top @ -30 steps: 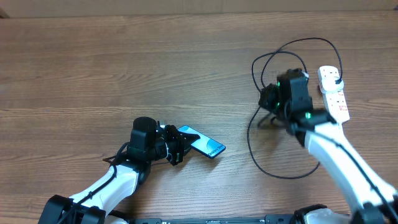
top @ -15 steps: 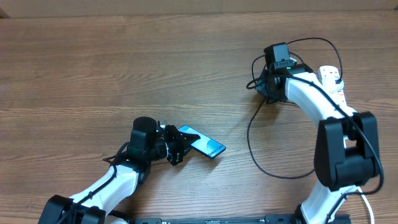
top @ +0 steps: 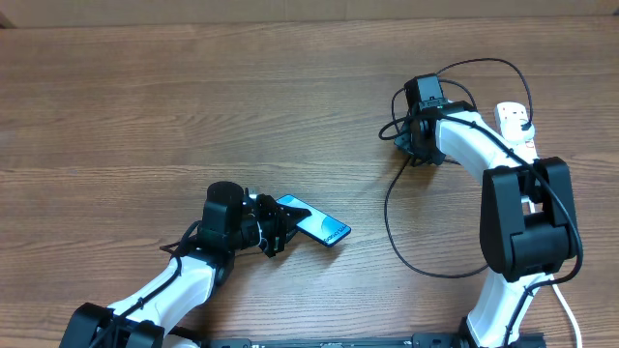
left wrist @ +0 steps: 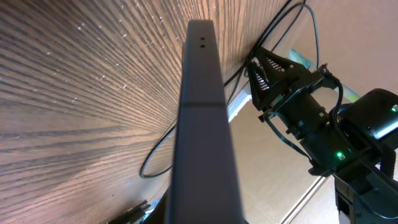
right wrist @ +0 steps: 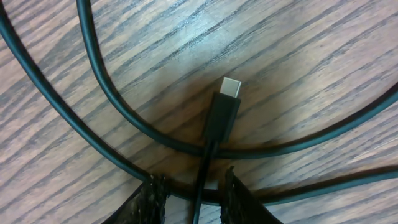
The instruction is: Plug charger to phone and switch on socket
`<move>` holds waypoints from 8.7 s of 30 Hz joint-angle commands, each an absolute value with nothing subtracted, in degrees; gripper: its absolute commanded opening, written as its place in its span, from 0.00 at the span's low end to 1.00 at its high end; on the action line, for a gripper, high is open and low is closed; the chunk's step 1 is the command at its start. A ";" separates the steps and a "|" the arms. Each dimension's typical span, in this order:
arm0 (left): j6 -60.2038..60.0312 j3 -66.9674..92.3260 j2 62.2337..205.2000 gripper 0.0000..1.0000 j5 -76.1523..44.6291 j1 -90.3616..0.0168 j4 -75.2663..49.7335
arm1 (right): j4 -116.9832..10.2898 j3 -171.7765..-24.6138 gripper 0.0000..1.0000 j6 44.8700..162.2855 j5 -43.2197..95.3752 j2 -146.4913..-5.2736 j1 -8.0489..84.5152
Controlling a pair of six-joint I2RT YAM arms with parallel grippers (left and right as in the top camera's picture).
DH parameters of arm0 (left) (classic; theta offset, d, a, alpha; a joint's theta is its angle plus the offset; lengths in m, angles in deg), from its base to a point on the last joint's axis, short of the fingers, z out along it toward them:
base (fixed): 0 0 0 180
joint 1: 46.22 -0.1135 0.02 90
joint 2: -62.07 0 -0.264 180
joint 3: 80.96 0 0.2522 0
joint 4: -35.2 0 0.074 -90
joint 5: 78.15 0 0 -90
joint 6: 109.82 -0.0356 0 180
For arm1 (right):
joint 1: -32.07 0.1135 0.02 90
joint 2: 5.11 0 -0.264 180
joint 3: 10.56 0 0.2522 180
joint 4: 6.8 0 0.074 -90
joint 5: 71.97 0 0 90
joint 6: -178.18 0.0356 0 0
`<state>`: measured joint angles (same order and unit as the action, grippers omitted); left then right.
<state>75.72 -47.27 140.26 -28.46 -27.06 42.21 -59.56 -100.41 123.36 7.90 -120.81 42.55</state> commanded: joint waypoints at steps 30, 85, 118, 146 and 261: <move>70.81 -47.08 140.18 0.04 -33.44 -26.76 42.72 | -64.20 -101.73 0.04 120.78 10.46 -117.12 42.29; 46.65 -25.35 154.58 0.04 -67.85 -38.67 60.99 | -89.81 -93.68 0.04 98.29 41.06 -77.71 73.06; 50.41 -25.35 154.58 0.04 -67.91 -38.63 65.84 | -87.76 -93.64 0.04 98.16 39.49 -83.41 73.63; 52.05 -25.35 154.58 0.04 -67.23 -38.06 65.62 | -86.49 -93.64 0.04 97.06 39.51 -83.59 73.63; 24.10 -25.48 154.60 0.04 -76.81 -66.19 36.23 | -60.83 -85.62 0.07 96.65 19.49 -109.77 85.26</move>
<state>23.70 -26.53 154.73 -74.01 -65.99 35.99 -60.83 -84.33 96.80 18.85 -108.98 85.08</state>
